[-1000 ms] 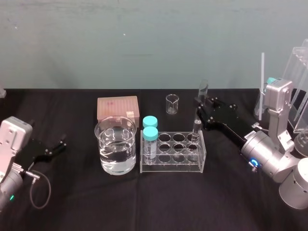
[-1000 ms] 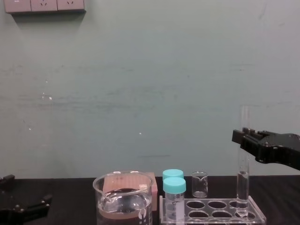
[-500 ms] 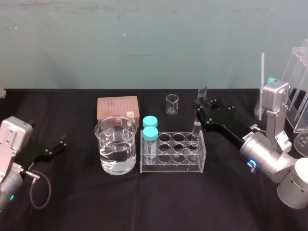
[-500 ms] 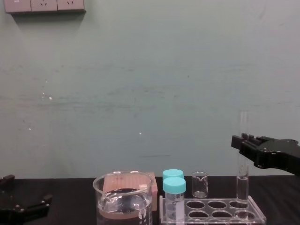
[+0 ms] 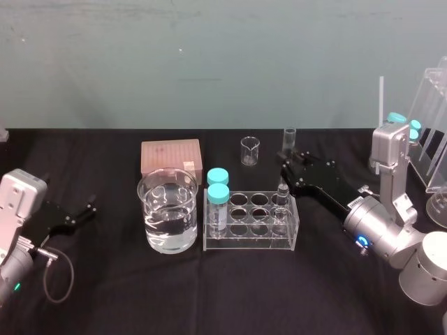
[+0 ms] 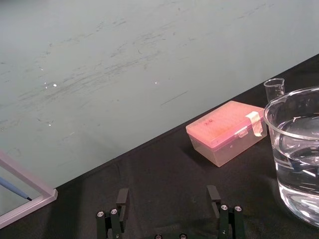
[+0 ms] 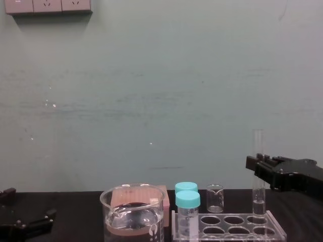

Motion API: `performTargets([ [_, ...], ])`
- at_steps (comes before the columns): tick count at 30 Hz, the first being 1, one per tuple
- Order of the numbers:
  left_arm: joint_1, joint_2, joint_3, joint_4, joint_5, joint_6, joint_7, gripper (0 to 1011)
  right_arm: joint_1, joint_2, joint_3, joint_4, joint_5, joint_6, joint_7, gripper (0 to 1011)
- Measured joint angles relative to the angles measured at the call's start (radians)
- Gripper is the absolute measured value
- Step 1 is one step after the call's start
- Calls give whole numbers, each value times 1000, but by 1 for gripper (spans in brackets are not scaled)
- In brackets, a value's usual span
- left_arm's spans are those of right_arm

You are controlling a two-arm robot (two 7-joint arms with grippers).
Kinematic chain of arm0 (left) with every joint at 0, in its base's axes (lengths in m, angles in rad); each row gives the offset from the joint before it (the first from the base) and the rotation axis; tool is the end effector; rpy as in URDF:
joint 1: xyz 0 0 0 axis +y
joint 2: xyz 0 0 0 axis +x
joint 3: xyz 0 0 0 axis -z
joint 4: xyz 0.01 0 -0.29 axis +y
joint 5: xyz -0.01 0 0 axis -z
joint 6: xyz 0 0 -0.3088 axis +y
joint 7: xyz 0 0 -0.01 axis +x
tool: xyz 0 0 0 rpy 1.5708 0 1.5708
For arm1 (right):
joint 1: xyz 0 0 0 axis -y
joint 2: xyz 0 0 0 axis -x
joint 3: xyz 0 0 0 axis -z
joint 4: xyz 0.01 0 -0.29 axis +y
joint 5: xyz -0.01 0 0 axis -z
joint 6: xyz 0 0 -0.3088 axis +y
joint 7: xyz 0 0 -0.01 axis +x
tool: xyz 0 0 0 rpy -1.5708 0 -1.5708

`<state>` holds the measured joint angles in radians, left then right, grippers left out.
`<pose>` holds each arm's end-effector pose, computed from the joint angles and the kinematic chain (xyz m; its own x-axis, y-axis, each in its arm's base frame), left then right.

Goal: Hold the test tube with one hand and immerse one end into the beaker, then return it to the test tube rack.

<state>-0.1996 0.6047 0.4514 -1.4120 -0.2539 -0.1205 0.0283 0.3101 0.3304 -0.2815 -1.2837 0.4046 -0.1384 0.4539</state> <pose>0.3581 0.0827 -0.3022 0.2922 0.8803 0.3738 -0.9553 0.2873 0.0702 0.4074 -0.0443 -0.2849 0.5750 -0.8178 0.0248 0.8143 0.5750 0.0792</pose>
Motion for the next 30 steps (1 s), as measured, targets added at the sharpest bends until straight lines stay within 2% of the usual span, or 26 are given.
performTargets([
  [30, 0, 0, 0, 0, 0, 0, 0, 1000, 0, -6, -5, 17, -11, 14, -5, 224],
])
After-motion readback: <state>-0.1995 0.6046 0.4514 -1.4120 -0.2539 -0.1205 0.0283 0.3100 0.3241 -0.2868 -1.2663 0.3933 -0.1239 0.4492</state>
